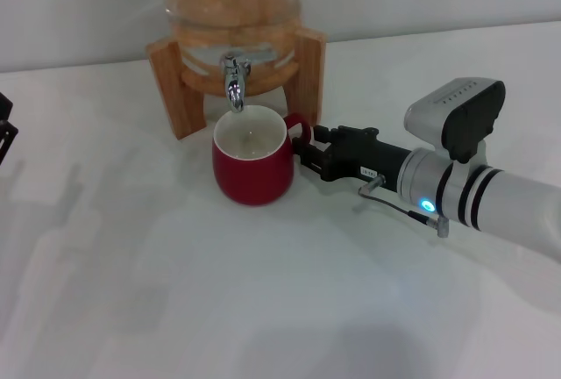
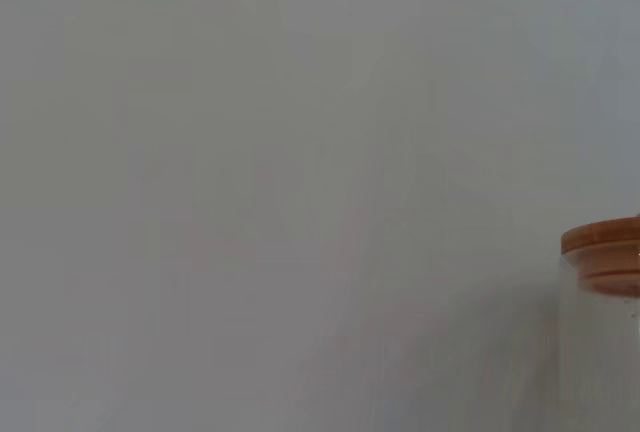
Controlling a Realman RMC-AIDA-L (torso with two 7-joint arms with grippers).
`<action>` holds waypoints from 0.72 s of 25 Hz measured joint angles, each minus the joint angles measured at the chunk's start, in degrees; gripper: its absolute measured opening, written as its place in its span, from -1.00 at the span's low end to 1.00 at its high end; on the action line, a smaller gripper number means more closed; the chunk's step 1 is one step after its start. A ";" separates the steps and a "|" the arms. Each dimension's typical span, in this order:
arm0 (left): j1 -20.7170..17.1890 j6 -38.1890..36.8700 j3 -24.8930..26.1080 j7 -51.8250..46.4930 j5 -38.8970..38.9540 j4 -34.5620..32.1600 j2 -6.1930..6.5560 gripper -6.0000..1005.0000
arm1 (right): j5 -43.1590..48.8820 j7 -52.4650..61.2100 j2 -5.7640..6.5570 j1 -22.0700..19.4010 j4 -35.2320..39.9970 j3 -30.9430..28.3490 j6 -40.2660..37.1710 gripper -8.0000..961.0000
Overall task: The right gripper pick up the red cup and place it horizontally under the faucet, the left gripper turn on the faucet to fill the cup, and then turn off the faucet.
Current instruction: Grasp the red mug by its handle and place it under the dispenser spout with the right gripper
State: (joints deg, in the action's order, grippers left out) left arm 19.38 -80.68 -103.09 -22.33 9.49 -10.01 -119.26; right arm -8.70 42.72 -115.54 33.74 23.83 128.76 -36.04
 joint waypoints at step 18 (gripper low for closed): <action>0.04 0.00 0.00 0.00 0.12 0.00 0.00 0.69 | 0.00 0.34 0.36 -1.18 -0.08 0.62 -1.42 -0.16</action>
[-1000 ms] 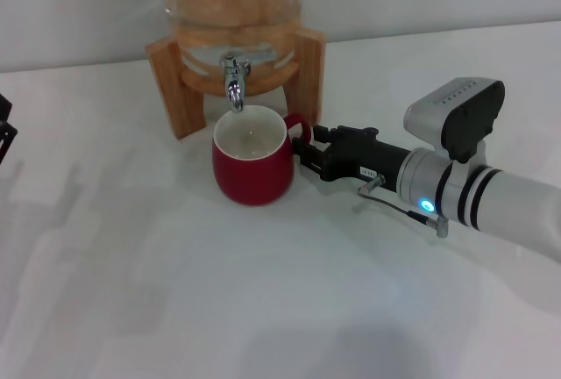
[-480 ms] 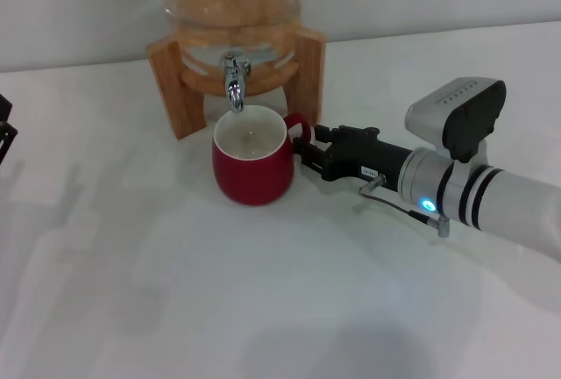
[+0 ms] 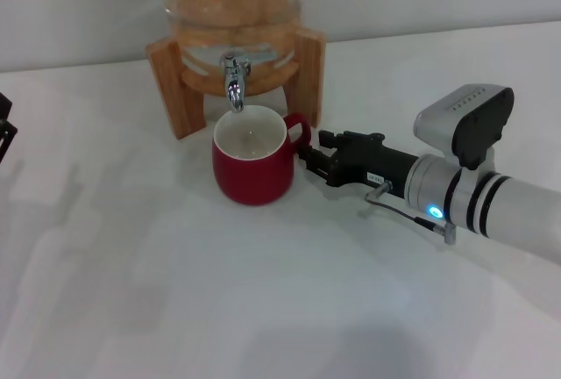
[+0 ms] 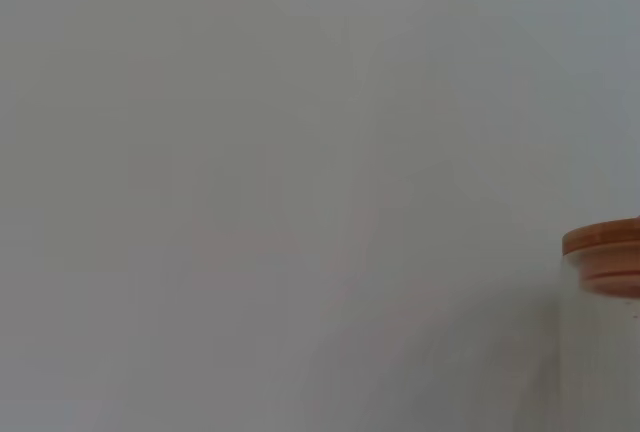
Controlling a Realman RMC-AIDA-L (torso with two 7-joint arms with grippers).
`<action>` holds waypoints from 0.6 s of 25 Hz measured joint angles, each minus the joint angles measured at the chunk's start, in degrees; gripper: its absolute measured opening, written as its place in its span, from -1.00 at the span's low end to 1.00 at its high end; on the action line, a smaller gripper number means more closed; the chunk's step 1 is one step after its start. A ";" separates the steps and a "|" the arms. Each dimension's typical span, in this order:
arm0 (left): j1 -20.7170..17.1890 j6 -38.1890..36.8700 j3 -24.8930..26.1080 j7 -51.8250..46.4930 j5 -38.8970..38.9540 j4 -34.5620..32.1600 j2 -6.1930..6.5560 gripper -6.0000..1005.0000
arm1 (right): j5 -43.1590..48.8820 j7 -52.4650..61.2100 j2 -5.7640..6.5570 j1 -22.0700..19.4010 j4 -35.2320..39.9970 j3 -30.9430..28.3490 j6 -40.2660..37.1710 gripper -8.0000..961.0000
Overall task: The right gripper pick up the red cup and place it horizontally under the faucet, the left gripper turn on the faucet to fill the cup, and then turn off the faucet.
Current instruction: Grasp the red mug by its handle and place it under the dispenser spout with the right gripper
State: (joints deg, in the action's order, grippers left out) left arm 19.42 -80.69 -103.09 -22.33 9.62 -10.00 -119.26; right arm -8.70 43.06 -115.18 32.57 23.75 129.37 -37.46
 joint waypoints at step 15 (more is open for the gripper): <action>-0.14 0.02 0.00 0.00 -0.02 0.07 0.00 0.69 | 0.05 0.08 0.42 -1.45 0.03 0.00 -1.28 -0.16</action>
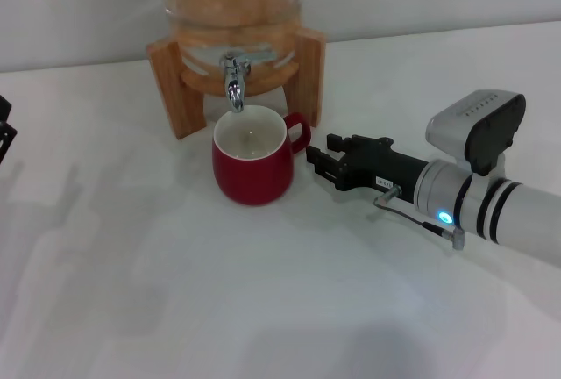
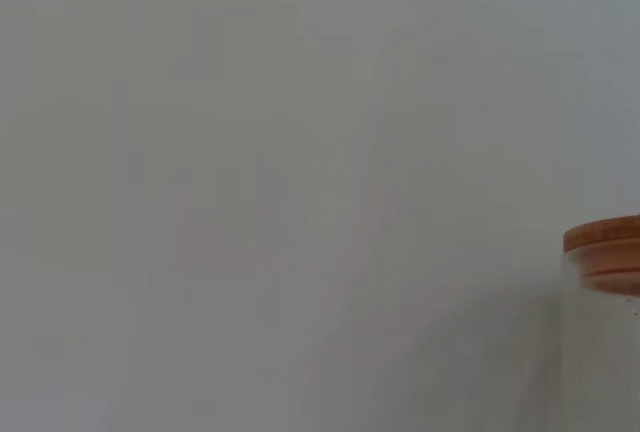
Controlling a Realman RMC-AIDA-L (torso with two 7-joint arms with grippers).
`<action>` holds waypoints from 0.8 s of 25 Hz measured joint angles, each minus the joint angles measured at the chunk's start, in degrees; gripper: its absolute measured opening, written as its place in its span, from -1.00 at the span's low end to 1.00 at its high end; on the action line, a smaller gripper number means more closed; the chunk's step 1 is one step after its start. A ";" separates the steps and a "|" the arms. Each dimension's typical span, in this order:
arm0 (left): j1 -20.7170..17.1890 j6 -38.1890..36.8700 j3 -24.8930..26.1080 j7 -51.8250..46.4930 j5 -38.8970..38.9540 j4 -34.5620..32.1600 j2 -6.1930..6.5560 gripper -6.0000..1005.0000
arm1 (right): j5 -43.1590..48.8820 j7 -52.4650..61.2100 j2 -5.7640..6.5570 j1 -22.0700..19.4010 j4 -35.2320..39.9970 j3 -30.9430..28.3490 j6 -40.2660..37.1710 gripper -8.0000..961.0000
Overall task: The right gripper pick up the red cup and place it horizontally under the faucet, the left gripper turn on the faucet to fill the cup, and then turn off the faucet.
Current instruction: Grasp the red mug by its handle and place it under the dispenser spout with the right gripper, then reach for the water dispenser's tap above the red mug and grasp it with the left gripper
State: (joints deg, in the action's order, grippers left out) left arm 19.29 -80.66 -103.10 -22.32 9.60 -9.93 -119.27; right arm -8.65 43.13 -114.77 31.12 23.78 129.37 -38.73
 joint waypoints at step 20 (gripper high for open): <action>0.15 0.34 0.00 0.00 0.06 0.28 0.00 0.69 | 0.15 1.42 1.54 -1.78 0.00 -0.28 -1.85 -0.16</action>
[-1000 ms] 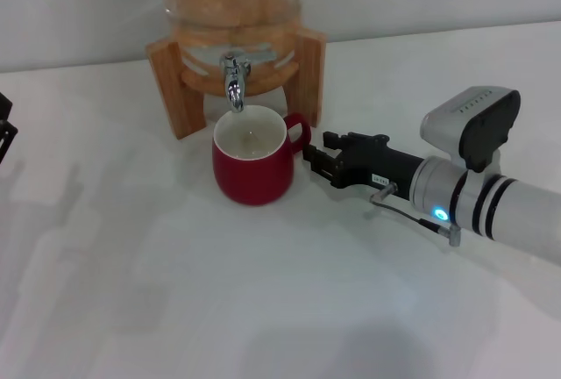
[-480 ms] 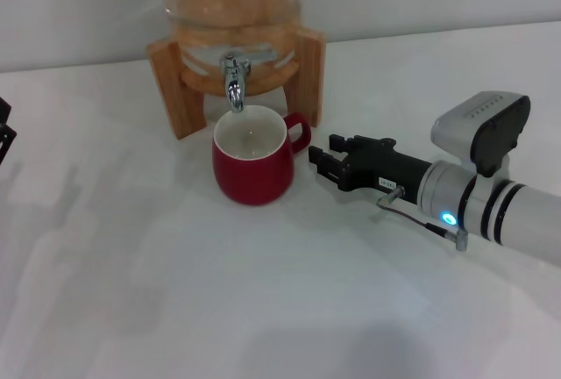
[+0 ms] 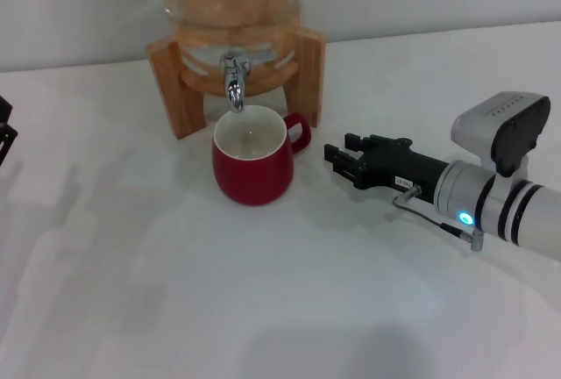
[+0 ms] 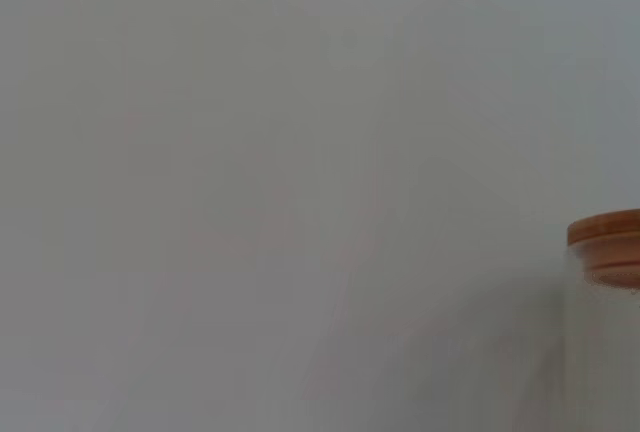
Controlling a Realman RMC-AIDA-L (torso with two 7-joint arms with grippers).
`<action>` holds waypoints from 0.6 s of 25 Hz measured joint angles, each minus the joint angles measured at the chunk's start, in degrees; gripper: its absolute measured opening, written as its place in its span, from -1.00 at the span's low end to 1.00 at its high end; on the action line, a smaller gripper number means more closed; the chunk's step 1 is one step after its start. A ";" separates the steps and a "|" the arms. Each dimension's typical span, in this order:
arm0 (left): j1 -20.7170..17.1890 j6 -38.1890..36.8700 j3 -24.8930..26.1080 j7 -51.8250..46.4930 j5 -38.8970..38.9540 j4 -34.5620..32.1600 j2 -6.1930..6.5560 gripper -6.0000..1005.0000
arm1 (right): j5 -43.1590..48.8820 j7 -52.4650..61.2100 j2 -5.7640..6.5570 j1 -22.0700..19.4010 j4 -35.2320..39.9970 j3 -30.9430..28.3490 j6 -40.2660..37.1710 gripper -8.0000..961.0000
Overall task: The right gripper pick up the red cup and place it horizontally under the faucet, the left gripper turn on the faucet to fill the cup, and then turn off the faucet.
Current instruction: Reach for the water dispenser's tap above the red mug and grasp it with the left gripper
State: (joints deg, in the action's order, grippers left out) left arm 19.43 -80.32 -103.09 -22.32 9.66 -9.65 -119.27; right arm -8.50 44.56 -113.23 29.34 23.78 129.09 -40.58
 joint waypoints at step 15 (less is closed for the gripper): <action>0.00 1.02 0.00 0.00 -0.17 -0.38 0.00 0.69 | -0.03 0.00 0.80 -0.17 -0.57 -0.53 -1.61 -0.16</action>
State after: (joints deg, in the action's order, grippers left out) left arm 19.43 -79.31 -103.09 -22.33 9.49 -10.02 -119.27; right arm -8.53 44.56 -112.43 29.17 23.21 128.55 -42.19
